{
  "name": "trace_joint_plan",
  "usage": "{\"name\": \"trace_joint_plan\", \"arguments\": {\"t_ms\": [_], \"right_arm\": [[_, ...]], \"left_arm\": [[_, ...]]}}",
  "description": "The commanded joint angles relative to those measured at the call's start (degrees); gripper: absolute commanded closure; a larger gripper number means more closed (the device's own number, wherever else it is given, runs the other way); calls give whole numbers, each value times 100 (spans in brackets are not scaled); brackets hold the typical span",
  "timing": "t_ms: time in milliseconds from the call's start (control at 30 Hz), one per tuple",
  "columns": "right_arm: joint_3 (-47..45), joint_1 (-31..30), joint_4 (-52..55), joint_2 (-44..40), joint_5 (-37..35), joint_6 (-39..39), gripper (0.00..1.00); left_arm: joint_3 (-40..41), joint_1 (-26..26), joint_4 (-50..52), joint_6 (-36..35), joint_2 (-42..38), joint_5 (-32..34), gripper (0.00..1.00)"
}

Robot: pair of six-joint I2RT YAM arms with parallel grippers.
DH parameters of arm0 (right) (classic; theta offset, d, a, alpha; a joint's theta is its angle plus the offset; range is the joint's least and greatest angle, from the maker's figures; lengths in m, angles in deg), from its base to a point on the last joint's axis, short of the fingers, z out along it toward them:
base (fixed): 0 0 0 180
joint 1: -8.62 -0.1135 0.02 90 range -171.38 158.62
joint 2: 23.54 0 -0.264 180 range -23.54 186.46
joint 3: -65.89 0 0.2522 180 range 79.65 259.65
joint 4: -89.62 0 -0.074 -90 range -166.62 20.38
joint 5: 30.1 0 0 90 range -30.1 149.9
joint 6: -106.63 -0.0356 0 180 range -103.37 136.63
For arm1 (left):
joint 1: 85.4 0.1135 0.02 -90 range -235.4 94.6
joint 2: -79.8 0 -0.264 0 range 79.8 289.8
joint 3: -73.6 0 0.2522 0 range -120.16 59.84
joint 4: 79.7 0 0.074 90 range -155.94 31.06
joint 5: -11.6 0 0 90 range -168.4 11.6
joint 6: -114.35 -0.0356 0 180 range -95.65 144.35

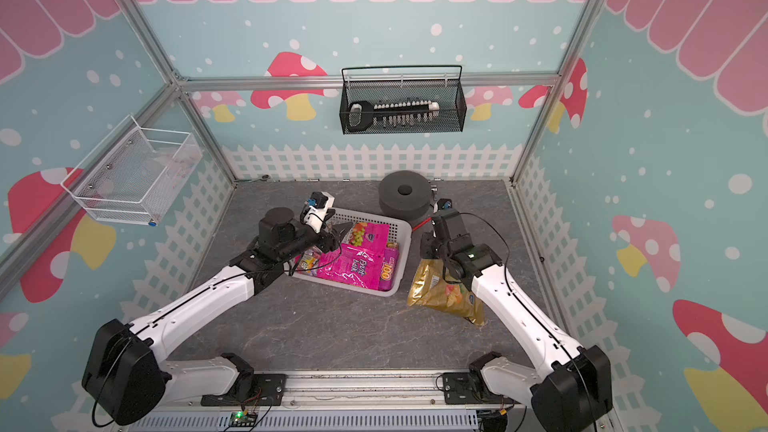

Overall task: Put the candies in the basket
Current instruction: Pick up the candy at the center of the board, then place the candy in the basket.

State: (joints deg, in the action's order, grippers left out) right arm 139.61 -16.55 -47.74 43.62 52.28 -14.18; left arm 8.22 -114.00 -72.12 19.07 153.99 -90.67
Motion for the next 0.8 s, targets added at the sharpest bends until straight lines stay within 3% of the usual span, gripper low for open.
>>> {"name": "trace_joint_plan", "arguments": {"t_ms": [0,233,600,667,733,767], "right_arm": [[550,4,-447,-76,311,-153,100],[1273,6,-392,28,806,-417,100],[2181,-2,-631,537,2247,-1232,100],[2255,-47,-777,659,2479,-1412,100],[2288,-133,-920,798,2596,-1596,100],[2291,-198,-973,874,2607,-1713,100]], "left_arm": [[-92,-5,54,-287,17,-101,30],[-38,129,240,-410,-181,309,29],[-19,780,310,302,-290,201,29],[-48,790,319,259,-316,-130,28],[-22,791,319,-28,-358,-1186,24],[47,794,316,-372,-404,-2010,21]]}}
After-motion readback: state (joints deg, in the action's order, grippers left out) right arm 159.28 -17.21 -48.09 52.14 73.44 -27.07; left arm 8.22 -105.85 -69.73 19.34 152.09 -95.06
